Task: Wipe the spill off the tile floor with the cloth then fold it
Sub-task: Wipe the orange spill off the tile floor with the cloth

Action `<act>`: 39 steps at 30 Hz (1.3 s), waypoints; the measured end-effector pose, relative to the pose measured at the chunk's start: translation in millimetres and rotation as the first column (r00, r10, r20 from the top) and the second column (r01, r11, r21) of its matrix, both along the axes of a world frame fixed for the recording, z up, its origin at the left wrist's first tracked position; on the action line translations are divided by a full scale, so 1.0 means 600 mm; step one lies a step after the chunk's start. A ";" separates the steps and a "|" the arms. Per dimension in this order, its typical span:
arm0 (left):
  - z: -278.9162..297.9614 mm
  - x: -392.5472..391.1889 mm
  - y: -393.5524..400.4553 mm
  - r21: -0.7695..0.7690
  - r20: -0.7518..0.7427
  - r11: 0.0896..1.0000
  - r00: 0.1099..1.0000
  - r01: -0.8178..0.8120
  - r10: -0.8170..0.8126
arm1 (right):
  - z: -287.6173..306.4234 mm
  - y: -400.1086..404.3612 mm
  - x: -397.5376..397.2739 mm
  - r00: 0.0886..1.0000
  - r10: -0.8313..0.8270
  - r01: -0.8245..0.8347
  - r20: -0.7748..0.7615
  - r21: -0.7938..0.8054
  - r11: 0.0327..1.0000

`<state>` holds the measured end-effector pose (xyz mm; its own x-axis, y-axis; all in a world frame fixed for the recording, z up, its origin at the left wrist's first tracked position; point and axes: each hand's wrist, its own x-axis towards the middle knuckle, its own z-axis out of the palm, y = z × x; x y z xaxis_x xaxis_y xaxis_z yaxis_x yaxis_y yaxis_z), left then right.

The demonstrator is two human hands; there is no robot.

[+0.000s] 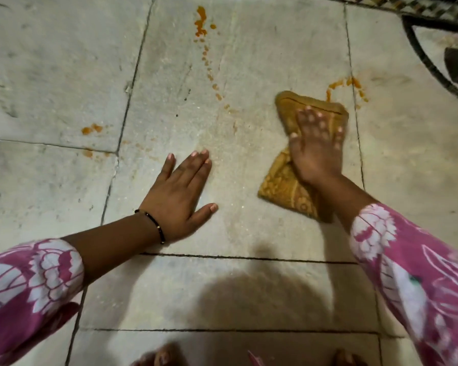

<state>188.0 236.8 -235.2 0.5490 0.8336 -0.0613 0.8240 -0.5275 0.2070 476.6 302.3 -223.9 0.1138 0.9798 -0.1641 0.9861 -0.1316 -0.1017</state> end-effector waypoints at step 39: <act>0.033 -0.106 -0.063 -0.037 -0.016 0.926 0.927 -0.375 0.374 | -0.003 -0.162 -0.029 0.999 -0.034 0.034 0.009 0.014 0.999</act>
